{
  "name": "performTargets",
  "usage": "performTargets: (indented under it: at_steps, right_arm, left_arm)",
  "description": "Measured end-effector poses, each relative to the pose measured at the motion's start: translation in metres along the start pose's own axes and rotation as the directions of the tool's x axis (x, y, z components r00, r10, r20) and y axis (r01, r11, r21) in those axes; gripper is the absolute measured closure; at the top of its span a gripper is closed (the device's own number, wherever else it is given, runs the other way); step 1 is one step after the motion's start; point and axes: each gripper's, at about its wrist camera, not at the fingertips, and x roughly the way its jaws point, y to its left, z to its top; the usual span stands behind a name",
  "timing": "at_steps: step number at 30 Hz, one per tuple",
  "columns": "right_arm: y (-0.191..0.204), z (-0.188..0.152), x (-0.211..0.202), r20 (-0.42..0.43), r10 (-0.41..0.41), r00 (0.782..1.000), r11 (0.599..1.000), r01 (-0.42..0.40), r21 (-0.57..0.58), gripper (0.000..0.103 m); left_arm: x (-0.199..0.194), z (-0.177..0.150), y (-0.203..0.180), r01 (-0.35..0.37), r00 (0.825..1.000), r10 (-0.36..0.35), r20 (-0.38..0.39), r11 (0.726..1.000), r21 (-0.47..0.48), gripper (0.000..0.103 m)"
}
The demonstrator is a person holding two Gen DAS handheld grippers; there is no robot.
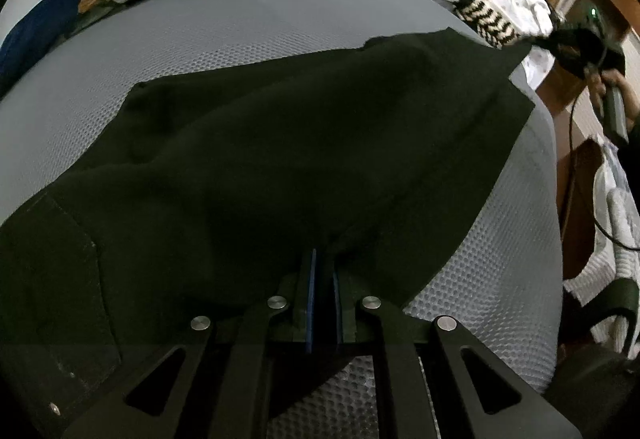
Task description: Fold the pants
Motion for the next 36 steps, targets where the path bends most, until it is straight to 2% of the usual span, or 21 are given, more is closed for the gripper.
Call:
performTargets:
  at_steps: [3, 6, 15, 25, 28, 30, 31, 33, 36]
  right_arm:
    - [-0.036, -0.021, 0.010, -0.045, -0.062, 0.997, 0.997, 0.064, 0.043, 0.100]
    - [-0.057, -0.033, 0.017, -0.066, -0.071, 0.995, 0.994, 0.076, 0.083, 0.101]
    - [-0.056, -0.038, 0.010, -0.031, -0.098, 0.995, 0.995, 0.099, 0.031, 0.101]
    - [-0.070, -0.047, 0.020, -0.048, -0.164, 0.985, 0.985, 0.167, 0.052, 0.101]
    - [-0.075, -0.045, 0.021, -0.048, -0.152, 0.987, 0.985, 0.156, 0.077, 0.097]
    - [-0.074, -0.043, 0.019, -0.049, -0.190, 0.980, 0.979, 0.193, 0.066, 0.092]
    - [-0.076, -0.042, 0.019, -0.064, -0.197, 0.978, 0.977, 0.201, 0.077, 0.089]
    - [-0.078, -0.039, 0.011, -0.046, -0.196, 0.979, 0.973, 0.200, 0.111, 0.089]
    - [-0.069, -0.032, -0.003, -0.003, -0.213, 0.977, 0.972, 0.213, 0.102, 0.089]
  left_arm:
    - [0.003, 0.001, -0.005, -0.008, 1.000, 0.008, -0.016, 0.999, 0.037, 0.094]
    - [0.005, 0.000, -0.009, -0.013, 1.000, 0.015, -0.025, 0.997, 0.070, 0.093]
    - [0.001, -0.006, -0.017, 0.001, 1.000, 0.002, -0.023, 0.992, 0.126, 0.093]
    - [0.005, -0.006, -0.022, -0.011, 0.999, 0.016, -0.038, 0.989, 0.144, 0.091]
    - [0.002, -0.005, -0.016, 0.015, 0.999, -0.009, -0.049, 0.993, 0.119, 0.081]
    - [-0.002, -0.005, -0.014, 0.020, 0.999, -0.015, -0.049, 0.994, 0.104, 0.068]
    - [-0.008, -0.005, -0.013, 0.025, 0.999, -0.021, -0.037, 0.995, 0.095, 0.056]
    - [-0.023, -0.006, -0.009, 0.034, 0.999, -0.035, 0.000, 0.996, 0.086, 0.051]
    - [-0.046, -0.008, 0.006, 0.037, 0.997, -0.041, 0.061, 0.998, 0.055, 0.043]
